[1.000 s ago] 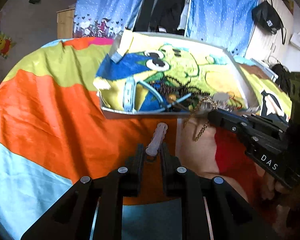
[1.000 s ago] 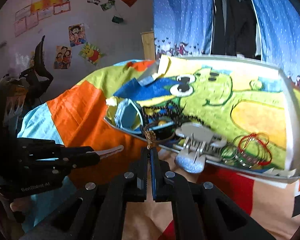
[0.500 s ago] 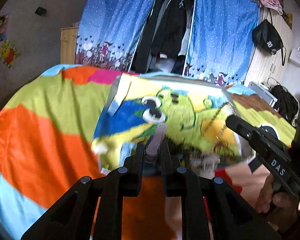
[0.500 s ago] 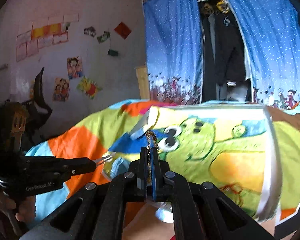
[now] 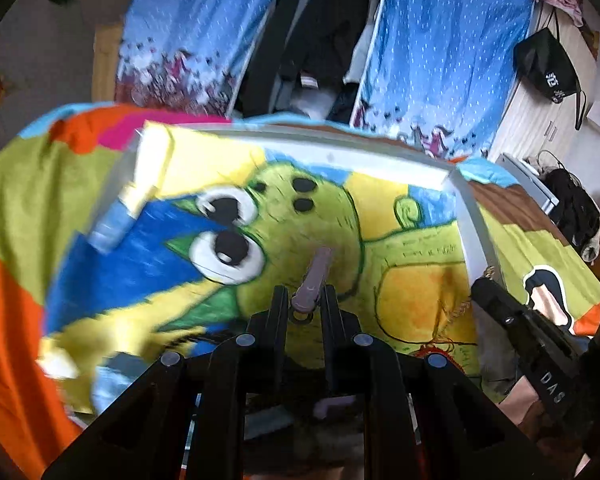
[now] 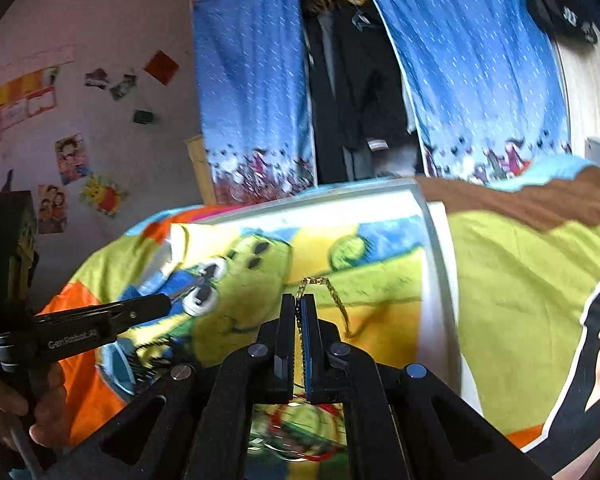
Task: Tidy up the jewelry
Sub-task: 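Carry the clip with the left tool into the tray while the right tool carries the chain there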
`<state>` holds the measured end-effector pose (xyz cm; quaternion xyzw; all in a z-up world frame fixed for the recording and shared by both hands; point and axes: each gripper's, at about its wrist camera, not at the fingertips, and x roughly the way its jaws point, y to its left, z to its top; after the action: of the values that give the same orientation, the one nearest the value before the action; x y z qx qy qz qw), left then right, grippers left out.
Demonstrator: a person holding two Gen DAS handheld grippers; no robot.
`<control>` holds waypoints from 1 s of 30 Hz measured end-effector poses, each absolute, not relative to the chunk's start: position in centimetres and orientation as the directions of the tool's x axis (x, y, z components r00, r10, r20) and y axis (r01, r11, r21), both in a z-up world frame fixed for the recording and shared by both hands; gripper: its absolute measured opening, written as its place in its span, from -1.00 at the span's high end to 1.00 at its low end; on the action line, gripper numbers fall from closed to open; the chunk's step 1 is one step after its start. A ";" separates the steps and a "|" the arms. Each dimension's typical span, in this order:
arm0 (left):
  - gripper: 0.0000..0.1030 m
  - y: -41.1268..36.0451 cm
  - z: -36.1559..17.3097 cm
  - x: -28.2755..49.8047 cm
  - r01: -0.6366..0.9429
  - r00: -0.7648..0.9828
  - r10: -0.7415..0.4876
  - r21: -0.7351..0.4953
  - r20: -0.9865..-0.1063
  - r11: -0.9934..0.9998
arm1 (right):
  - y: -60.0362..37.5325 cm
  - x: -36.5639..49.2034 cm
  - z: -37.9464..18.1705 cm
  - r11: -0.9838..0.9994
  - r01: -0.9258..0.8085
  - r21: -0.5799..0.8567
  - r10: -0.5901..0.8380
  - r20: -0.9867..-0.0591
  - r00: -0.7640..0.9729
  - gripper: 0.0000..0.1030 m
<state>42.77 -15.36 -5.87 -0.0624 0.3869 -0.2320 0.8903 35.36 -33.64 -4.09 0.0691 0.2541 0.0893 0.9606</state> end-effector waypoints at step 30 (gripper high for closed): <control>-0.50 -13.2 0.8 37.9 0.266 0.714 -0.365 -0.251 -0.597 0.931 | -35.6 33.5 -1.1 0.988 -0.030 0.153 0.113 -0.577 0.809 -0.10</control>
<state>37.86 -13.25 0.76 -0.0735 0.3371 -0.1711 0.9229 33.51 -35.58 -1.12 0.0682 0.3067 0.0377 0.9486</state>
